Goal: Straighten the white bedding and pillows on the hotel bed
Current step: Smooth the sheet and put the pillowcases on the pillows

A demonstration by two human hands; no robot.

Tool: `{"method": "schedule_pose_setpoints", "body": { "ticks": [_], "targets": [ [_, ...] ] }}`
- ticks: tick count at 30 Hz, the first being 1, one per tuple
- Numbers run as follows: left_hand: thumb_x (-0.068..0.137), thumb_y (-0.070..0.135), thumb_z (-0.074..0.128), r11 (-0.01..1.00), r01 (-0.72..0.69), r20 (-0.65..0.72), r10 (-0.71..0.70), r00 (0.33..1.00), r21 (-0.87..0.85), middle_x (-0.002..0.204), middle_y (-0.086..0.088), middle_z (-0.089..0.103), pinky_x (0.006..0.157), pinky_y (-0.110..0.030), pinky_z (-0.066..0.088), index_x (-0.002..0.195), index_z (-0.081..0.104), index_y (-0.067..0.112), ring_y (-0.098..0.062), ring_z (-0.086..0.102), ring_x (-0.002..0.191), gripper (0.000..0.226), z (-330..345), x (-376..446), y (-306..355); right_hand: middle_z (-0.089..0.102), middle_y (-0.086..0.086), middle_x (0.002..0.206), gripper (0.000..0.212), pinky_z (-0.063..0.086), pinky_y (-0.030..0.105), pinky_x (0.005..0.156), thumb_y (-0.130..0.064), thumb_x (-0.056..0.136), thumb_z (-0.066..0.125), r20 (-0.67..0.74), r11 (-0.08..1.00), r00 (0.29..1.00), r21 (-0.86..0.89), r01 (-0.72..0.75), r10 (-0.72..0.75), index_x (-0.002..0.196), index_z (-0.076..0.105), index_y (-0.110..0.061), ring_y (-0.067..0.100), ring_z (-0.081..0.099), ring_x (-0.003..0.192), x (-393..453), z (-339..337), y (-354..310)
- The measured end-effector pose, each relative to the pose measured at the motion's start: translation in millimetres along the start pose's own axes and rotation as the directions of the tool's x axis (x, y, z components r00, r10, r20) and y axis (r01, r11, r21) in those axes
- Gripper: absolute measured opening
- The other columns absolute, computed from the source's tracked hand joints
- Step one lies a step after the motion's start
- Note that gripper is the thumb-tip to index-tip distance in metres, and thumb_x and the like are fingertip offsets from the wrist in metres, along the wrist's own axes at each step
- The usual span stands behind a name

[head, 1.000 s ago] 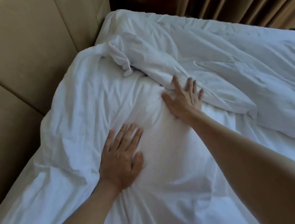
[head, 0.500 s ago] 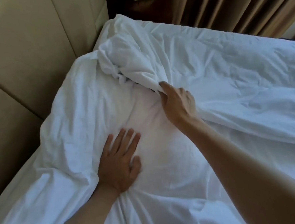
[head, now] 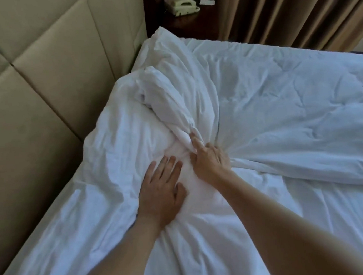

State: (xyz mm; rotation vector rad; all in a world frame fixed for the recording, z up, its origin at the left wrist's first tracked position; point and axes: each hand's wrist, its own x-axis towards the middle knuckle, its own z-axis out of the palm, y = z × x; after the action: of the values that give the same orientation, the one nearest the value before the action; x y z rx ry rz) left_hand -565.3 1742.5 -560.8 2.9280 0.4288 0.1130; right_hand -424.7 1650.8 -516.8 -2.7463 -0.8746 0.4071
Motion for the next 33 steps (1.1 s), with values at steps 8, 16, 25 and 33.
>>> {"method": "schedule_pose_setpoints", "body": {
  "ticks": [8,16,25,33],
  "targets": [
    [0.088,0.059,0.036,0.981,0.088,0.094,-0.105,0.99,0.172,0.16,0.005,0.027,0.114,-0.066,-0.003,0.152,0.031,0.034,-0.025,0.017,0.15,0.068,-23,-29,2,0.036,0.006,0.15,0.069,0.035,0.039,0.111,-0.031,0.09,0.061,-0.325,0.961,0.907,-0.016,0.277,-0.267,0.151,0.031,-0.02,0.026,0.037,0.136,13,-42,-63],
    [0.094,0.063,0.011,0.971,0.071,0.112,-0.099,0.989,0.23,0.161,0.007,-0.023,0.105,-0.071,-0.021,0.152,-0.015,0.039,-0.027,-0.029,0.146,0.068,-18,-28,6,0.047,0.009,0.138,0.089,0.045,0.041,0.099,-0.015,0.093,0.053,-0.138,0.995,0.988,0.06,0.085,-0.076,0.156,-0.006,-0.036,0.03,0.048,0.124,75,-39,-89],
    [0.095,0.062,0.009,0.977,0.056,0.123,-0.083,0.989,0.207,0.158,0.005,-0.03,0.105,-0.072,-0.017,0.15,-0.021,0.038,-0.029,-0.036,0.142,0.068,-20,-29,5,0.051,0.007,0.072,0.024,0.033,0.033,0.068,-0.021,0.094,0.043,-0.19,0.987,0.979,0.154,-0.04,0.069,0.076,0.052,-0.007,0.036,0.057,0.085,90,-54,-83],
    [0.09,0.061,0.035,0.993,0.077,0.118,-0.088,0.989,0.088,0.162,0.004,0.021,0.111,-0.072,-0.001,0.152,0.029,0.037,-0.031,0.008,0.151,0.067,-23,-30,6,0.036,-0.006,0.052,0.034,0.03,0.023,0.052,-0.019,0.095,0.049,-0.776,0.812,0.621,0.43,0.395,0.109,0.062,0.04,-0.016,0.008,0.041,0.049,42,-100,-100]
  ]
}}
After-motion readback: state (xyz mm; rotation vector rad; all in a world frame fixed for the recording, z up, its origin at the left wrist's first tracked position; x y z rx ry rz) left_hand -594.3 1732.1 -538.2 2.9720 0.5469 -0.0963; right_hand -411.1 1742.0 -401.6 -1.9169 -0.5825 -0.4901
